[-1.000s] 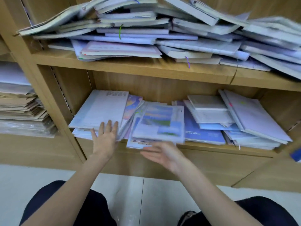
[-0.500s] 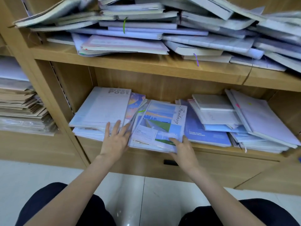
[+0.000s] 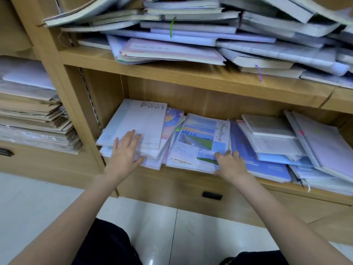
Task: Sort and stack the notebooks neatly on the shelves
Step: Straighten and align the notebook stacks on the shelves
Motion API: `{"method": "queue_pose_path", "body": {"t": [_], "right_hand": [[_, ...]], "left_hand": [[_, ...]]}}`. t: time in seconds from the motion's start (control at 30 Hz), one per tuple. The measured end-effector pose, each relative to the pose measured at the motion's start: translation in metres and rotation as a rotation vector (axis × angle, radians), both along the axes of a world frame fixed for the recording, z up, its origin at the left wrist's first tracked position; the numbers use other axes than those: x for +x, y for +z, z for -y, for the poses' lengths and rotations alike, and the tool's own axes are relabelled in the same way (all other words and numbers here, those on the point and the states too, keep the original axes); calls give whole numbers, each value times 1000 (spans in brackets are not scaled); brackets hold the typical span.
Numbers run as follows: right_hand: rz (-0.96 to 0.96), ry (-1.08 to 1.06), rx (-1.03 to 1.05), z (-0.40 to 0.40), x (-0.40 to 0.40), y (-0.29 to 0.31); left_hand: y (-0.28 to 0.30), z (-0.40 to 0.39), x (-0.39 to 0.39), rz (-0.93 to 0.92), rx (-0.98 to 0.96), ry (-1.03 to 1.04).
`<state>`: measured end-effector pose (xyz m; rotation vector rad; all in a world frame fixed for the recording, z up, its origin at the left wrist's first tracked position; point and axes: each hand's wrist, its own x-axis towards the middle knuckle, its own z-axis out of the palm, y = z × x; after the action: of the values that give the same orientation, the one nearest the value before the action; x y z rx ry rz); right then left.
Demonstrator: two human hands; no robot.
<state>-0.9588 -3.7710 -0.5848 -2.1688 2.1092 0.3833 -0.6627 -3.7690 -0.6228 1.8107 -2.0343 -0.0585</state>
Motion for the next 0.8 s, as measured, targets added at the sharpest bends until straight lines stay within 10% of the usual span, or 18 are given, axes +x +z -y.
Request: {"method": "queue_pose_path", "body": {"t": [0.23,0.43,0.57,0.8], "right_hand": [[712,54,5,11,78,14],[1377,-491,62,30,105,-9],[1529,-437,201,19,96,-5],[1562,-298,-289,6,46,25]], "left_hand": [[12,13,0,-9,176,-109],[0,-10,-15,-121,90,-153],[5,-16,-5,-88,33,-292],[18,0,-21,14,-55,-199]]}}
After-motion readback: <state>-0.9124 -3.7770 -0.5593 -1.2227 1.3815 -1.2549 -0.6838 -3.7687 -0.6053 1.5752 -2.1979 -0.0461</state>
